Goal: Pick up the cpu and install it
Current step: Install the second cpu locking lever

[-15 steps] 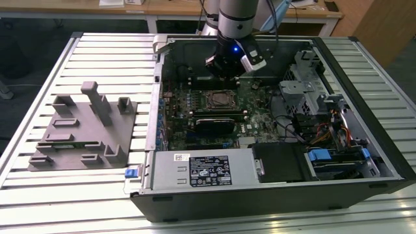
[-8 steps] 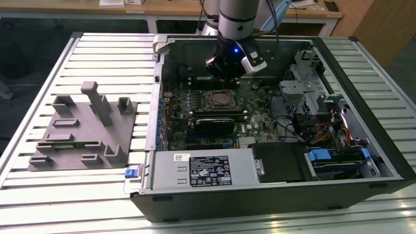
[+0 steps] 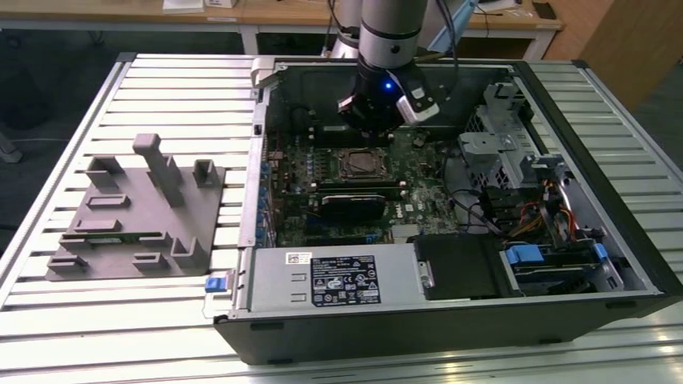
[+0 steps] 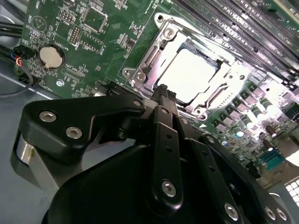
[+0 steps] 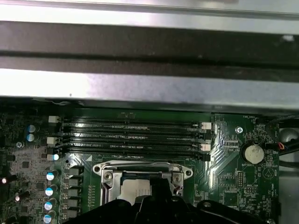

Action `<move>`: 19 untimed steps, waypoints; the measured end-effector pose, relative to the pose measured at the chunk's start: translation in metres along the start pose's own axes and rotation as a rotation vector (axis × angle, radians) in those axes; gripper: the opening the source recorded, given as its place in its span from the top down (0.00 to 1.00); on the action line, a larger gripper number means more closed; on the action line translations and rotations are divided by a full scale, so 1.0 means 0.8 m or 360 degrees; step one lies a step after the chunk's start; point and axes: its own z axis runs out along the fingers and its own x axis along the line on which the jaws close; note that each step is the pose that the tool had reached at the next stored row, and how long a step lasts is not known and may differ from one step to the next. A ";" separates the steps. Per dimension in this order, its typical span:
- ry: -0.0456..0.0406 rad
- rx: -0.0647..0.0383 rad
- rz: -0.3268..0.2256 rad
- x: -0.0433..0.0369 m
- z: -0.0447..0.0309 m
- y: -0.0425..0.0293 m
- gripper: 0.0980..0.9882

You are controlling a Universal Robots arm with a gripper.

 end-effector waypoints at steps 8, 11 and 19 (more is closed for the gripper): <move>0.0000 0.0000 0.0000 0.000 -0.0195 -0.0016 0.99; 0.0000 0.0000 0.0000 0.000 -0.0200 -0.0076 0.99; 0.0000 0.0000 0.0000 0.001 -0.0212 -0.0262 0.99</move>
